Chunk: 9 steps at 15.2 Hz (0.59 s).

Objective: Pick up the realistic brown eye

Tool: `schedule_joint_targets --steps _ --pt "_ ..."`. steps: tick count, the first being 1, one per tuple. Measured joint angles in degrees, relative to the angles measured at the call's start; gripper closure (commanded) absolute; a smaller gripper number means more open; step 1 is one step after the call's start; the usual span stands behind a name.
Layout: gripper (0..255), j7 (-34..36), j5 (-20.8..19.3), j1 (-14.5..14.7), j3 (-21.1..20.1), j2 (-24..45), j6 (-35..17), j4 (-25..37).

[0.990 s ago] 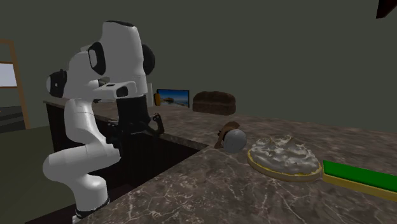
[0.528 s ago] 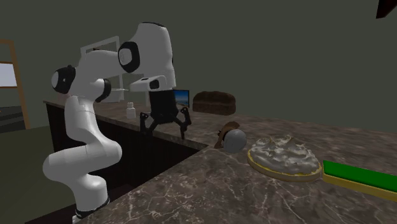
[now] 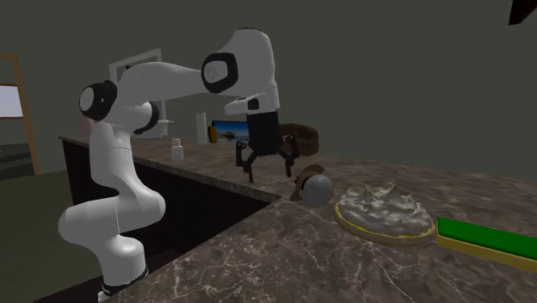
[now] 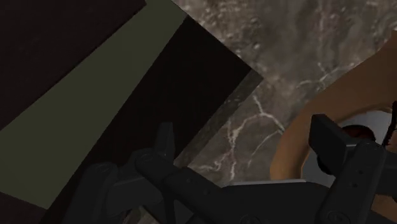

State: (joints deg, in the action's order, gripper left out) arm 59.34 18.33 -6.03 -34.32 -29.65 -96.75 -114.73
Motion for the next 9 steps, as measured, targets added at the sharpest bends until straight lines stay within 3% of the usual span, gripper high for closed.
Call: schedule_joint_targets --steps 5,9 --pt "0 13.5 -4.2 -4.2 -9.4 8.9 -1.3 10.3" --pt "0 26.8 -13.1 -7.7 -19.6 20.2 -1.5 20.6"
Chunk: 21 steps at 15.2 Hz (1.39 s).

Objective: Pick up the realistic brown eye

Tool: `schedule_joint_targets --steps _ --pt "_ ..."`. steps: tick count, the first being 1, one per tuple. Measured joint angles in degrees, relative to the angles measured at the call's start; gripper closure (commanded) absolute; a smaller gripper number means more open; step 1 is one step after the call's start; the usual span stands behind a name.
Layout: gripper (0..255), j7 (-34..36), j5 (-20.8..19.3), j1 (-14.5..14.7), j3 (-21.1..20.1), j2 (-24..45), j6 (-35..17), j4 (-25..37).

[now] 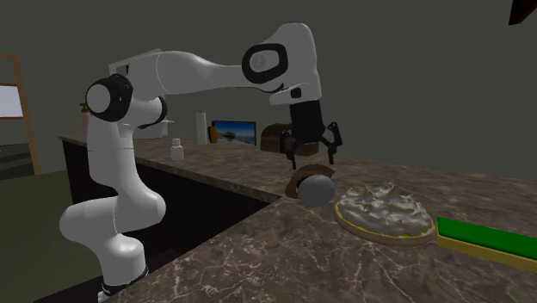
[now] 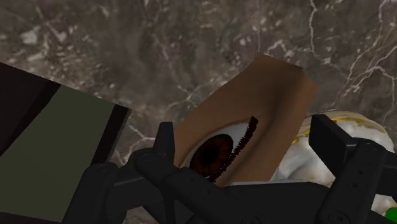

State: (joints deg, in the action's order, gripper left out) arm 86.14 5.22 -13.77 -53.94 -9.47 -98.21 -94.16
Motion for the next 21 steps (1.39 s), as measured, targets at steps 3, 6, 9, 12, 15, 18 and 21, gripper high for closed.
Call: schedule_joint_targets --steps 3,6,9,12,15,18,21 --pt "0 3.1 -2.3 -0.3 -1.8 2.5 -1.5 0.6" --pt "0 3.3 -2.3 -0.3 -1.8 2.4 -3.8 -1.7" --pt "0 3.2 -1.9 -0.2 -1.8 1.9 -5.5 -3.7" --pt "255 3.1 -1.6 -0.1 -1.7 1.7 -5.8 -4.1" --pt "255 3.1 -1.6 -0.1 -1.7 1.6 -5.9 -4.1" --pt "255 3.1 -1.6 -0.1 -1.7 1.7 -6.0 -4.1" --pt "255 3.2 -1.7 -0.2 -1.7 1.8 -5.6 -3.7"
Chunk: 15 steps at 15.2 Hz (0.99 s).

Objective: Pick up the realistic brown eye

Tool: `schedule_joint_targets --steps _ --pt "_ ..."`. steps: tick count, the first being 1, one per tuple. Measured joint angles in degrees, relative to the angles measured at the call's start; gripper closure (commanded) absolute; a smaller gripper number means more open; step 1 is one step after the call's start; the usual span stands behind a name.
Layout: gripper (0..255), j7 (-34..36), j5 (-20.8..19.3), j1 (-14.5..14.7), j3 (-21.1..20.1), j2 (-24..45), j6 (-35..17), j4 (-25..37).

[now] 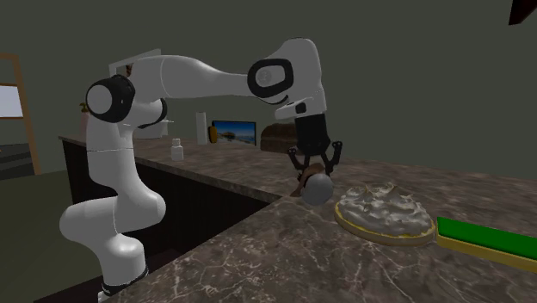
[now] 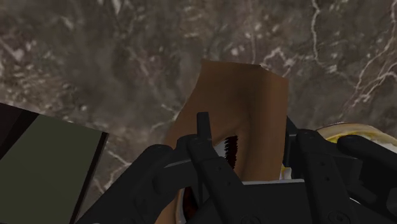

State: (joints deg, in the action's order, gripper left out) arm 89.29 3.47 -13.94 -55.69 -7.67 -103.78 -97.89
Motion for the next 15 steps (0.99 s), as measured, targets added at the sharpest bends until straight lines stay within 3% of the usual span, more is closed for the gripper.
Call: schedule_joint_targets --steps 10,15 --pt "255 1.8 -3.0 -0.1 -1.4 3.3 7.6 9.4" --pt "255 3.8 -6.3 0.6 -3.1 6.8 12.0 15.6"
